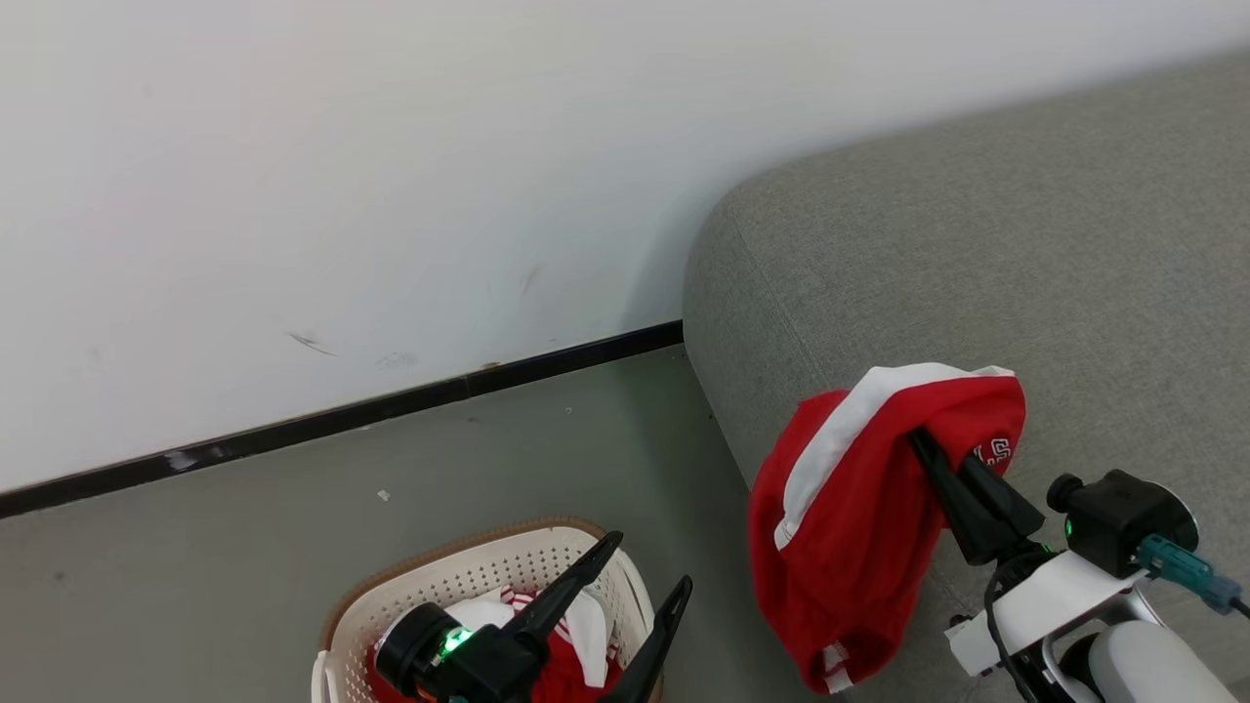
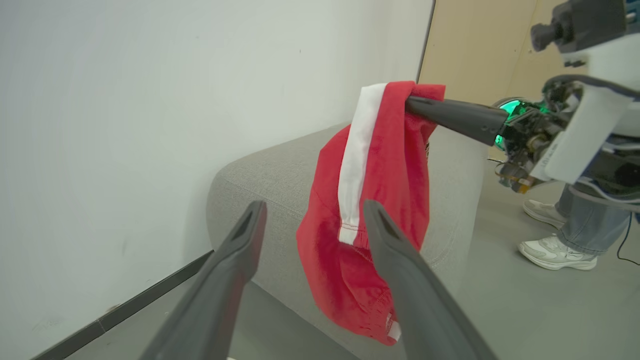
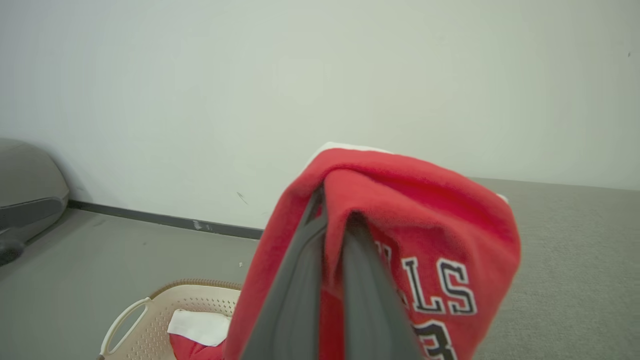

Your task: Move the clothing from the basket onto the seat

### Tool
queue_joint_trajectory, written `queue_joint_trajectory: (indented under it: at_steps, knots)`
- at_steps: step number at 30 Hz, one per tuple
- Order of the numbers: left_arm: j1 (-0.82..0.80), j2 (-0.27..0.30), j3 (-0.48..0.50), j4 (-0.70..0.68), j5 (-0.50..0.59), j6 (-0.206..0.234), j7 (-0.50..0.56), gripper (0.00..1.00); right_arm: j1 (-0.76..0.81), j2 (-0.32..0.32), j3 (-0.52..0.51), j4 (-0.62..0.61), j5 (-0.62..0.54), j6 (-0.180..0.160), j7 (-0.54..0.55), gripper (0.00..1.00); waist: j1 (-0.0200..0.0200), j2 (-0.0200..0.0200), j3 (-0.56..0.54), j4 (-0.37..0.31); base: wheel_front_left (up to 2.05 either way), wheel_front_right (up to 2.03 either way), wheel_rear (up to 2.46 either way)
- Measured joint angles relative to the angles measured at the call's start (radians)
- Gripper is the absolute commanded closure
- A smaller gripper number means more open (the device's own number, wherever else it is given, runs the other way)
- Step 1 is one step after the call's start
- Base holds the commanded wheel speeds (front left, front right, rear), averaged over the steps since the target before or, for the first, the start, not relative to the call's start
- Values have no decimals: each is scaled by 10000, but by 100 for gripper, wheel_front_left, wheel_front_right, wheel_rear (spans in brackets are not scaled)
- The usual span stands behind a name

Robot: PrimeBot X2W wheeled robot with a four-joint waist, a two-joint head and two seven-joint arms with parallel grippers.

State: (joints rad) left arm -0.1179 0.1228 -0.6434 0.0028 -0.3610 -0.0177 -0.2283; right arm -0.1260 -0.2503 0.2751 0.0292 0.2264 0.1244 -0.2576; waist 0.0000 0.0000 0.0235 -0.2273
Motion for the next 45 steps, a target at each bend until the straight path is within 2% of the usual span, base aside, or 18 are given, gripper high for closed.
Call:
queue_joint_trajectory:
  at_steps: [13, 24, 45]
  knots:
    - [15, -130, -79, -2, -146, -27, -21, 0, -41, -336, -1022, -178, -2, 0, 0, 100, 0, 0, 233, 2, 0, 0, 0]
    - [12, -130, -107, -2, -146, -31, -21, 0, -735, -706, -2265, -92, 138, 0, 0, 100, 0, 0, 534, 64, 0, 0, 0]
    - [-174, -111, -127, -12, -142, -38, -4, 0, -1845, -1051, -4679, 882, 1616, -8, 0, 100, 0, 0, 1201, 210, 0, 0, 0]
